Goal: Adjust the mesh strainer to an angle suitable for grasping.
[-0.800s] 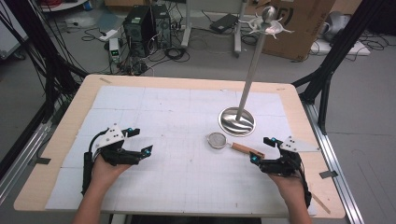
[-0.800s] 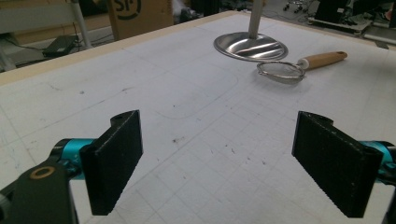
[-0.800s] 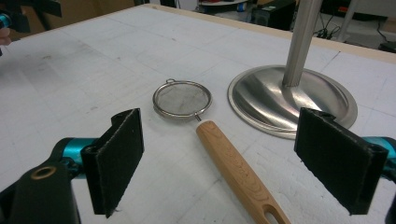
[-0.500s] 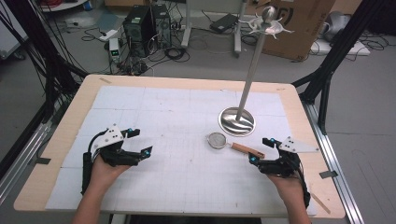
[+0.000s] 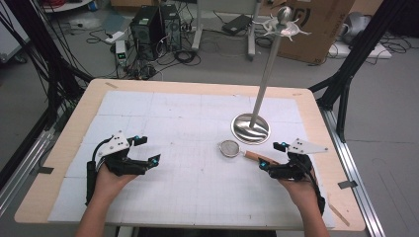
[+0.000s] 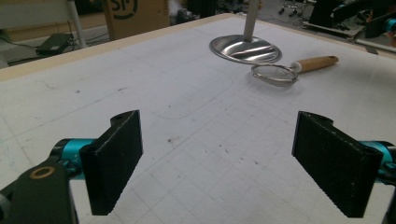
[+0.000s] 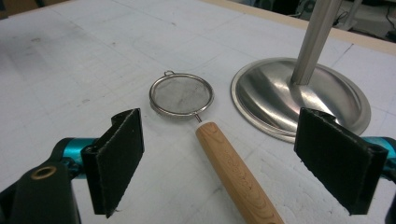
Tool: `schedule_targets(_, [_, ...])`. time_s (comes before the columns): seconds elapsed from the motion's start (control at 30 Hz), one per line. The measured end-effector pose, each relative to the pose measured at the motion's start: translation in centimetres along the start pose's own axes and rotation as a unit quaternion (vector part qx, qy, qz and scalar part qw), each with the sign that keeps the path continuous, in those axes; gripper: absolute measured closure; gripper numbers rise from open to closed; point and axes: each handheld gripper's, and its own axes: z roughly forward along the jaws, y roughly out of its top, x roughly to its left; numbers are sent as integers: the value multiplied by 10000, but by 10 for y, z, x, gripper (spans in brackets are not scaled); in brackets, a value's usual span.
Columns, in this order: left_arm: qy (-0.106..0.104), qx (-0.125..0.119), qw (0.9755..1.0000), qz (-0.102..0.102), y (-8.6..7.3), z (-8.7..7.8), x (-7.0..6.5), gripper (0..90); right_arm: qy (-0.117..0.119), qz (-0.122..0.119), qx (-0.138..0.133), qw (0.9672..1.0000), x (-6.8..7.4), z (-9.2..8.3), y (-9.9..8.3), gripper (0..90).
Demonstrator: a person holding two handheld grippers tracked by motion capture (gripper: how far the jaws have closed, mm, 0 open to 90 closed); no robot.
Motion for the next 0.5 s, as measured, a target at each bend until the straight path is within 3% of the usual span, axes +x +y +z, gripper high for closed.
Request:
schedule_targets(0.3, [5, 51, 9999, 106, 0, 5, -2, 166, 21, -23, 427, 9991, -5, 21, -1, 170])
schedule_targets(0.5, [-2, -10, 9999, 160, 1, 4, -3, 165, 138, 133, 732, 9971, -10, 36, -5, 290])
